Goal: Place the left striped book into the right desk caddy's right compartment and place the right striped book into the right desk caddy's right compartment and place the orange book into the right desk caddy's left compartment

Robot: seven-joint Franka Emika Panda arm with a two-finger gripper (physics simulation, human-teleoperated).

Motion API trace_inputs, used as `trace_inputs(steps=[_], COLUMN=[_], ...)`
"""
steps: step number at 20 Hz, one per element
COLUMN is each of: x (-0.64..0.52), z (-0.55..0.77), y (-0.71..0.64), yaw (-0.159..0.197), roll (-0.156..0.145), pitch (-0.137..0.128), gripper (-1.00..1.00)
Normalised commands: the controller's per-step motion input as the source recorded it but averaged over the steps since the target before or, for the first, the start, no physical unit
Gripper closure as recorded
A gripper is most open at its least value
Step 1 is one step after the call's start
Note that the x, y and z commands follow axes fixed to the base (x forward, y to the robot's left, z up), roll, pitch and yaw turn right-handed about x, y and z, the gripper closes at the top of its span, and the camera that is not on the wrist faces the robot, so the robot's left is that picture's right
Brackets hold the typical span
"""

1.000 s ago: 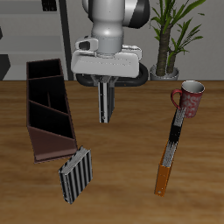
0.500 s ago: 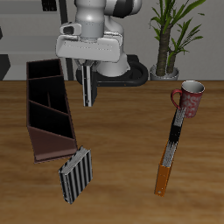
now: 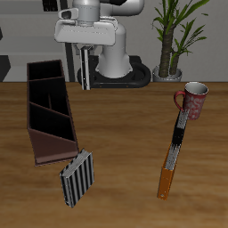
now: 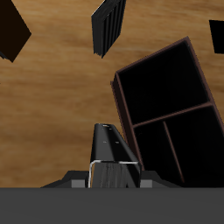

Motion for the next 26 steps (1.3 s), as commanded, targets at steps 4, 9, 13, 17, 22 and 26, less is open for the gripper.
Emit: trace_inputs(steps=[4, 9, 13, 17, 22, 26], x=[-0.59, -0.58, -0.62, -0.44, -0.51, -0.15], z=[0.07, -0.06, -0.08, -0.05, 0.14, 0.15], y=[-0.25, -0.16, -0.13, -0.03, -0.15, -0.30], yaw=[-0.008, 0.023, 0.047, 0.035, 0.019, 0.002], roll=[-0.021, -0.008, -0.017, 0.023, 0.000, 0.097], pitch=[-0.016, -0.008, -0.004, 0.005, -0.047, 0.070], gripper=[1.00, 1.00, 1.00, 1.00, 1.00, 1.00])
